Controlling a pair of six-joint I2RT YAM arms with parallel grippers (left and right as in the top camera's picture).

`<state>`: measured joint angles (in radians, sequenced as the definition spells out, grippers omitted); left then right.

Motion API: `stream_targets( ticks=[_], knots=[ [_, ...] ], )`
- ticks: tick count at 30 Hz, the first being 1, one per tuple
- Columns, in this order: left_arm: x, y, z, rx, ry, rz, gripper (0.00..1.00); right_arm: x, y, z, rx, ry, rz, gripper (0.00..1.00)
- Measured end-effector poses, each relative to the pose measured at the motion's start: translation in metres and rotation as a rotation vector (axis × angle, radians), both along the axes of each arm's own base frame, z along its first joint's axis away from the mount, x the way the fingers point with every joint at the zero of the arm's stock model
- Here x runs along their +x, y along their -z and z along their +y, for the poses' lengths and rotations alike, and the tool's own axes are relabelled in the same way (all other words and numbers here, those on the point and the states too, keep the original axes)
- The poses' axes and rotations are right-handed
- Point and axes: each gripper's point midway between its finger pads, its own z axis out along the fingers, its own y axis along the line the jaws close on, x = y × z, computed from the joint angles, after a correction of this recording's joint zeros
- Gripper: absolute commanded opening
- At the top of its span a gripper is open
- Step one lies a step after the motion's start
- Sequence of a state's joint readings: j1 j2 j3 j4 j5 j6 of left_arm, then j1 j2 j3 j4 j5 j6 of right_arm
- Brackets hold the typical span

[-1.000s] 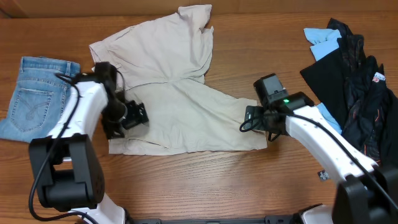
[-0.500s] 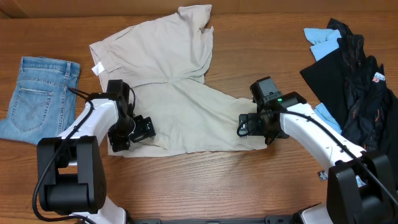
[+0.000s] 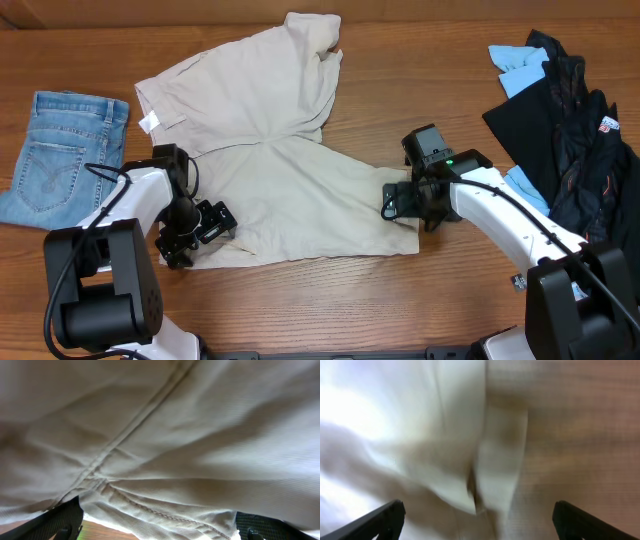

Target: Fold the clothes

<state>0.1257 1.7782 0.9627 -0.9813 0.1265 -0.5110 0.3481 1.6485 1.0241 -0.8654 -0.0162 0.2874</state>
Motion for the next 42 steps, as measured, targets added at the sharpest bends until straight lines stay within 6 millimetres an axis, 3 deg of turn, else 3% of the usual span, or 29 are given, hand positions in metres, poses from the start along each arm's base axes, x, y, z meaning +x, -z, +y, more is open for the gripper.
stream_targets(
  ticks=[5,8,10,15,22,24,26,27,32,36,37,38,39,40,42],
  knots=[
    [-0.002,0.0,0.005,0.002,-0.02,0.009,1.0,0.034,-0.008,0.014,0.058,-0.003,-0.14,0.69],
    [-0.003,0.0,0.005,0.003,-0.024,0.011,1.0,0.042,-0.01,0.016,0.07,-0.004,-0.174,0.63],
    [-0.003,0.0,0.005,0.003,-0.025,0.011,1.0,0.043,-0.011,0.017,0.074,-0.007,-0.18,0.48],
    [-0.003,0.0,0.005,0.004,-0.026,0.012,1.0,0.051,-0.004,0.02,0.08,-0.006,-0.195,0.46],
    [-0.003,0.0,0.005,0.004,-0.027,0.013,1.0,0.06,0.033,0.023,0.06,-0.01,-0.161,0.46],
    [-0.003,0.0,0.005,0.004,-0.027,0.013,1.0,0.066,0.033,0.023,0.056,-0.014,-0.188,0.34],
    [-0.003,0.0,0.005,0.004,-0.027,0.013,1.0,0.075,0.03,0.023,0.05,-0.014,-0.226,0.08],
    [-0.003,0.0,0.005,0.004,-0.027,0.013,1.0,0.079,0.029,0.022,0.045,-0.016,-0.247,0.04],
    [-0.003,0.0,0.005,0.005,-0.026,0.013,1.0,0.1,0.021,0.016,0.037,0.008,-0.332,0.04],
    [-0.003,0.0,0.005,0.005,-0.026,0.013,1.0,0.116,0.016,-0.006,0.041,0.073,-0.374,0.05],
    [-0.003,0.0,0.005,0.005,-0.026,0.013,1.0,0.12,0.015,-0.013,0.043,0.092,-0.38,0.1],
    [-0.003,0.0,0.005,0.005,-0.026,0.012,1.0,0.122,0.015,-0.02,0.047,0.11,-0.38,0.37],
    [-0.003,0.0,0.005,0.005,-0.026,0.012,1.0,0.123,0.015,-0.03,0.048,0.136,-0.375,0.56],
    [-0.003,0.0,0.005,0.005,-0.026,0.012,1.0,0.123,0.016,-0.035,0.048,0.152,-0.369,0.7],
    [-0.003,0.0,0.005,0.005,-0.026,0.012,1.0,0.12,0.019,-0.052,0.03,0.187,-0.348,0.85]
  ],
)
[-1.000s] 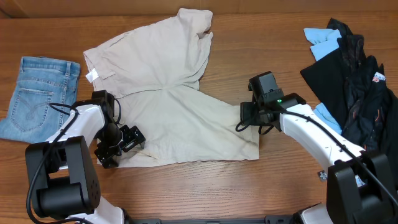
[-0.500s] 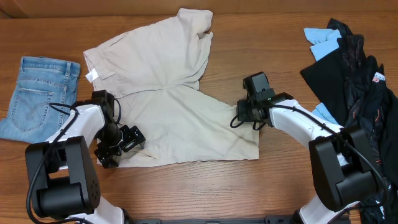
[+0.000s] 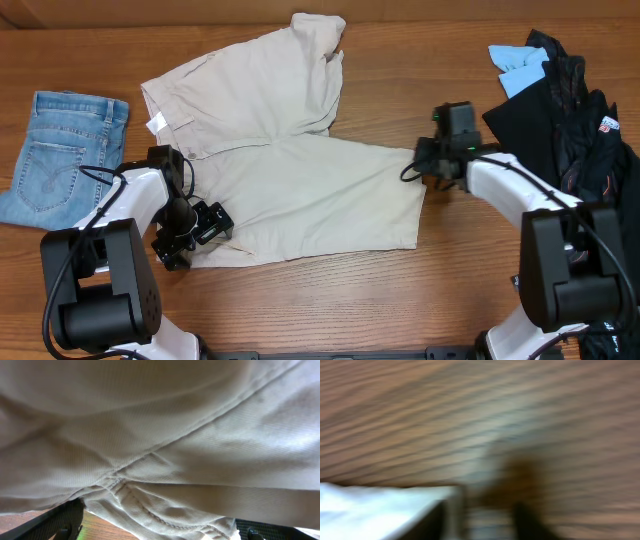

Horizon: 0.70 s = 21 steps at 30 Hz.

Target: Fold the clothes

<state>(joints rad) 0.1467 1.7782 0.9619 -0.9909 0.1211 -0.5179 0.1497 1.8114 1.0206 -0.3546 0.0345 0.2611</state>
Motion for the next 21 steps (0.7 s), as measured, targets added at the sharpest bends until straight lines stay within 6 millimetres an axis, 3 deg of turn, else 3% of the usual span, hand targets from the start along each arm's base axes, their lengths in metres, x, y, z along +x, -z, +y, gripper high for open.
stream_targets(
  ticks=[4,14,21],
  knots=[
    [0.0,0.0,0.0,0.0,0.0,0.0,1.0,-0.008,0.005,-0.02,-0.013,0.045,0.048,0.91],
    [-0.012,-0.004,0.011,0.063,0.013,0.055,1.0,-0.049,0.013,0.001,0.087,-0.018,0.222,0.94],
    [-0.036,-0.007,0.018,0.087,0.003,0.148,1.0,-0.052,0.012,0.003,0.098,-0.024,0.231,0.95]
  ],
)
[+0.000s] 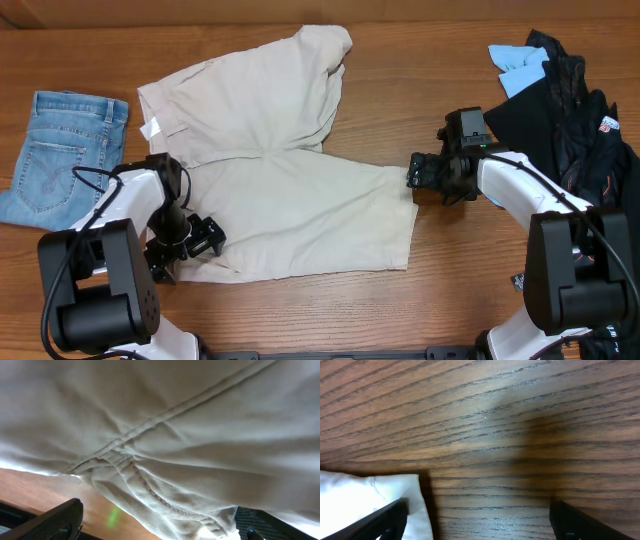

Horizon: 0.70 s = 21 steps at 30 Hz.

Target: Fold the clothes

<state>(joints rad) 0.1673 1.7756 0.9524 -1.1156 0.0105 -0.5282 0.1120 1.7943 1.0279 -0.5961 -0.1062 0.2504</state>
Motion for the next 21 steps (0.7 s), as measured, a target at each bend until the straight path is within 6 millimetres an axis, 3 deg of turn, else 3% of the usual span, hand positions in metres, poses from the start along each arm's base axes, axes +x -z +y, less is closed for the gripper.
stream_targets(
  ticks=[7,9,13,15,21],
  knots=[
    [-0.002,0.002,0.002,-0.035,-0.109,-0.006,1.0,0.004,-0.004,-0.001,-0.01,0.004,-0.006,0.95],
    [0.0,0.003,0.003,-0.047,-0.128,-0.015,1.0,0.017,-0.013,0.002,0.005,-0.011,-0.051,0.93],
    [0.006,0.004,0.005,-0.06,-0.108,-0.043,1.0,0.066,-0.055,0.023,0.094,-0.088,-0.25,0.88],
    [0.027,0.005,0.007,-0.068,-0.058,-0.127,1.0,0.09,-0.084,0.036,0.149,-0.132,-0.374,0.85],
    [0.088,-0.007,0.006,-0.022,0.046,-0.361,1.0,0.105,-0.114,0.056,0.243,-0.201,-0.456,0.83]
  ],
)
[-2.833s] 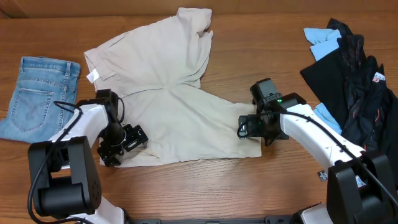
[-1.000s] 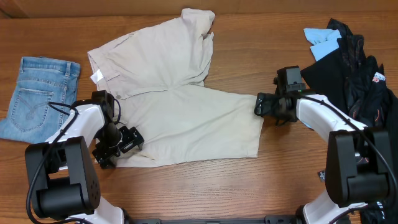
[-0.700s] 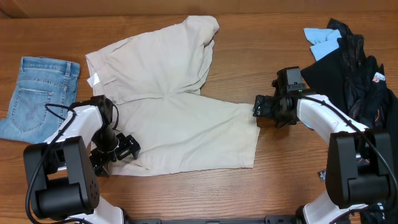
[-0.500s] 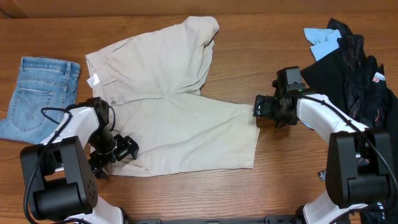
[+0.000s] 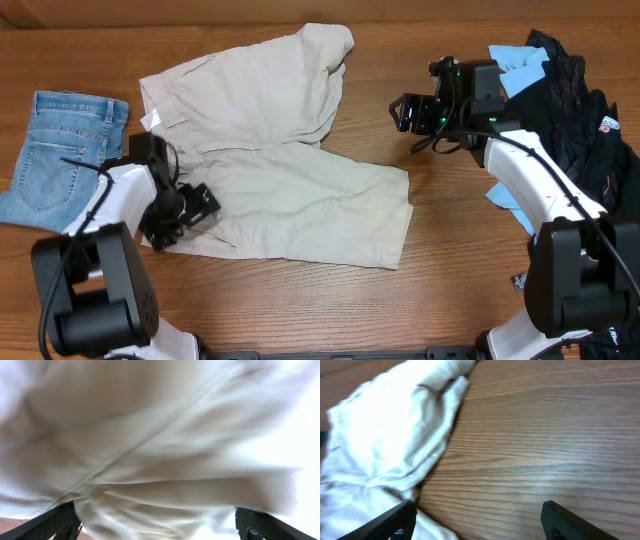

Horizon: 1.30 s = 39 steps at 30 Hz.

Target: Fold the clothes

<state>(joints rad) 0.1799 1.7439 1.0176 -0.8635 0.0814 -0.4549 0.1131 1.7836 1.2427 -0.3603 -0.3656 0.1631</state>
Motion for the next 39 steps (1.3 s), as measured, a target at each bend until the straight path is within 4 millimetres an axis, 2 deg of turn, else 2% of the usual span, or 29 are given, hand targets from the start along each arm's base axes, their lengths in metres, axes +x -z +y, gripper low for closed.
stream_targets(
  ticks=[4,8,11,13,16,20,22,24,29,31,32,36,39],
  knots=[
    [0.02,-0.031,-0.005,0.027,0.036,-0.14,0.99,0.01,-0.005,0.01,0.038,-0.037,0.013,0.83],
    [0.016,-0.054,-0.005,0.033,0.036,-0.173,1.0,0.018,-0.003,0.015,0.056,-0.054,0.03,0.83],
    [0.003,-0.054,-0.007,0.025,0.04,-0.123,1.0,0.018,0.001,0.015,0.058,-0.056,0.038,0.83],
    [0.001,-0.054,-0.008,0.024,0.043,-0.118,0.99,0.018,0.003,0.016,0.059,-0.058,0.041,0.83],
    [0.007,-0.054,-0.006,0.031,0.043,-0.141,0.99,0.016,0.008,0.019,0.063,-0.065,0.057,0.84],
    [0.025,-0.052,-0.004,0.052,0.05,-0.204,0.98,0.01,0.022,0.026,0.058,-0.082,0.102,0.84],
    [0.032,-0.044,-0.006,0.059,0.06,-0.222,0.97,0.008,0.026,0.03,0.058,-0.09,0.113,0.84],
    [0.031,-0.032,-0.008,0.058,0.07,-0.201,0.96,0.005,0.028,0.034,0.057,-0.1,0.124,0.84],
    [0.006,0.0,-0.016,0.034,0.09,-0.048,0.95,-0.001,0.032,0.035,0.052,-0.103,0.151,0.84],
    [-0.014,0.008,-0.019,0.019,0.094,0.05,0.97,-0.002,0.033,0.034,0.048,-0.101,0.159,0.84],
    [-0.019,0.009,-0.019,0.015,0.094,0.073,0.98,-0.002,0.033,0.034,0.047,-0.101,0.16,0.84],
    [-0.064,0.009,-0.024,-0.016,0.092,0.279,1.0,-0.004,0.036,0.032,0.036,-0.093,0.173,0.85],
    [-0.079,0.007,-0.025,-0.026,0.093,0.35,0.99,-0.004,0.036,0.03,0.027,-0.087,0.172,0.85]
  ],
)
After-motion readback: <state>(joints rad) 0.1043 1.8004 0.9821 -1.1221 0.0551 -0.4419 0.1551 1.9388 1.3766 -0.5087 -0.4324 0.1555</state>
